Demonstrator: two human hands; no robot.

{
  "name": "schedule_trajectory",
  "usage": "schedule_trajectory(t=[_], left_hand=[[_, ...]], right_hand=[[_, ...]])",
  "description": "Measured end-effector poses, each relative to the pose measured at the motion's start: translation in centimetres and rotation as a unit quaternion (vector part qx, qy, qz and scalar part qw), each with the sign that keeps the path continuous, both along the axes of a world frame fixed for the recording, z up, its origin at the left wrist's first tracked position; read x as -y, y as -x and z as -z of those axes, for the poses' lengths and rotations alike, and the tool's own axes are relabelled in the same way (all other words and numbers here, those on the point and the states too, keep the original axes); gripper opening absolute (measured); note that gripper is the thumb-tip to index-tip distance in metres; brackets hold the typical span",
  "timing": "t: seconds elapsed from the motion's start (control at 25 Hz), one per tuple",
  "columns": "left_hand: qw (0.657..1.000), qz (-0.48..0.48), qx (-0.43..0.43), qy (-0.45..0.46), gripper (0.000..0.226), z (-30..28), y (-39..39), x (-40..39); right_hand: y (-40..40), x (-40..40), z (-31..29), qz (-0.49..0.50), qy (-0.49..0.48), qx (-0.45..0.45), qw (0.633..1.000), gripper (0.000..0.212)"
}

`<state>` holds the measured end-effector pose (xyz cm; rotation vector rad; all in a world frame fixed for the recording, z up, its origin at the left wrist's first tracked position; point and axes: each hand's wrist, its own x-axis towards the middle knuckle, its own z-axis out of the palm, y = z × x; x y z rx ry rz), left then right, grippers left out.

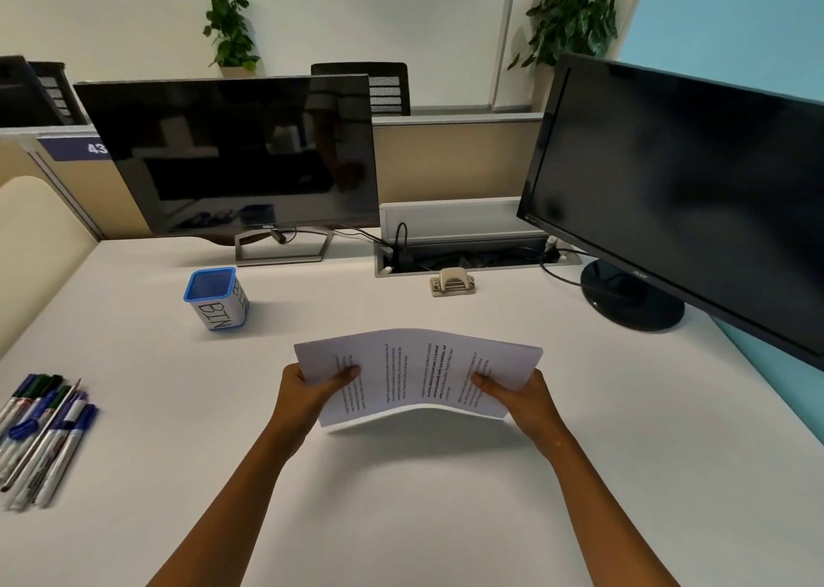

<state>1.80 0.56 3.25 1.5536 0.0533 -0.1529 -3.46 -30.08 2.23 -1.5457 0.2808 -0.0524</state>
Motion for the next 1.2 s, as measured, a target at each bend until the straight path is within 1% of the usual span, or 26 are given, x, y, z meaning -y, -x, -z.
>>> schedule_trajectory(t=[0.16, 0.24, 0.32, 0.36, 0.4, 0.48, 0.52, 0.6, 0.64, 0.68, 0.76, 0.8, 0.84, 0.96, 1.04, 1.16, 1.2], left_hand=[[1.000, 0.015, -0.020, 0.003, 0.044, 1.3, 0.9, 0.3], [0.999, 0.018, -0.030, 0.001, 0.049, 1.7, 1.4, 0.7], [0.999, 0.003, -0.032, 0.009, 0.066, 1.5, 1.4, 0.9], [0.999, -0.015, -0.035, 0.024, 0.068, 1.3, 1.2, 1.0], [0.997, -0.039, -0.037, 0.048, 0.060, 1.2, 1.1, 1.2], [0.985, -0.103, -0.057, 0.123, 0.034, 0.6, 1.4, 2.1], [0.976, -0.130, -0.080, 0.156, 0.029, 0.5, 1.6, 2.8], [0.960, -0.142, -0.120, 0.210, 0.030, 0.5, 2.1, 4.4], [0.952, -0.140, -0.134, 0.235, 0.031, 0.5, 2.3, 5.1], [0.944, -0.145, -0.148, 0.256, 0.029, 0.7, 2.4, 5.8], [0.934, -0.159, -0.168, 0.272, 0.025, 0.7, 2.5, 6.7], [0.933, -0.162, -0.176, 0.269, 0.025, 0.8, 2.6, 7.0], [0.933, -0.159, -0.183, 0.268, 0.025, 0.8, 2.6, 7.2], [0.929, -0.145, -0.206, 0.271, 0.034, 0.8, 2.8, 6.8], [0.930, -0.122, -0.218, 0.271, 0.041, 0.6, 2.3, 5.1], [0.909, -0.072, -0.260, 0.317, 0.064, 0.0, 0.7, 1.0], [0.910, -0.040, -0.266, 0.315, 0.071, -0.3, 0.0, -0.2]], right_hand=[[0.5, 0.2, 1.6, -0.015, 0.013, -0.030, 0.999, 0.036], [0.7, 0.3, 2.5, -0.004, 0.024, -0.044, 0.999, 0.036], [0.9, 0.5, 3.1, 0.040, 0.035, -0.043, 0.998, 0.029], [0.9, 0.6, 3.3, 0.075, 0.032, -0.039, 0.996, 0.028], [1.0, 0.7, 3.5, 0.120, 0.022, -0.031, 0.992, 0.031], [0.9, 0.6, 3.7, 0.190, -0.030, -0.039, 0.980, 0.051], [0.6, 0.2, 3.6, 0.198, -0.073, -0.051, 0.976, 0.063], [0.1, -1.3, 3.2, 0.153, -0.181, -0.063, 0.969, 0.092], [-0.2, -2.1, 3.0, 0.123, -0.218, -0.071, 0.965, 0.098], [-0.4, -3.0, 2.5, 0.088, -0.240, -0.071, 0.964, 0.092], [-0.7, -5.0, 1.9, 0.042, -0.247, -0.057, 0.966, 0.057], [-0.8, -5.9, 1.7, 0.039, -0.236, -0.050, 0.970, 0.045], [-1.0, -6.5, 1.7, 0.045, -0.218, -0.043, 0.974, 0.040], [-1.2, -6.5, 1.7, 0.061, -0.157, -0.024, 0.985, 0.040], [-1.1, -5.5, 1.8, 0.061, -0.126, -0.022, 0.990, 0.038], [-1.1, -3.5, 1.6, 0.052, -0.078, -0.031, 0.995, 0.037], [-1.1, -2.9, 1.5, 0.040, -0.058, -0.034, 0.997, 0.036]])
